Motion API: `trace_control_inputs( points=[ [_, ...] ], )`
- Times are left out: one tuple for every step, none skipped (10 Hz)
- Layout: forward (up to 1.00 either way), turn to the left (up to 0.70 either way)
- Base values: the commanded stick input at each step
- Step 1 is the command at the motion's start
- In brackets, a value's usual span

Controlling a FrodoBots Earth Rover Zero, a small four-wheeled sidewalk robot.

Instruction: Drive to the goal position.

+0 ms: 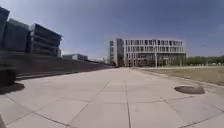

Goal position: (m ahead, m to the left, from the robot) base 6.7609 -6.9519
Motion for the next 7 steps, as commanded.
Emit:
trace_control_inputs(
  points=[
    [0.18, 0.01],
    [0.19, 0.01],
    [0.19, 0.01],
    [0.19, 0.01],
    [0.19, 0.01],
    [0.19, 0.01],
    [0.19, 0.01]
  ],
)
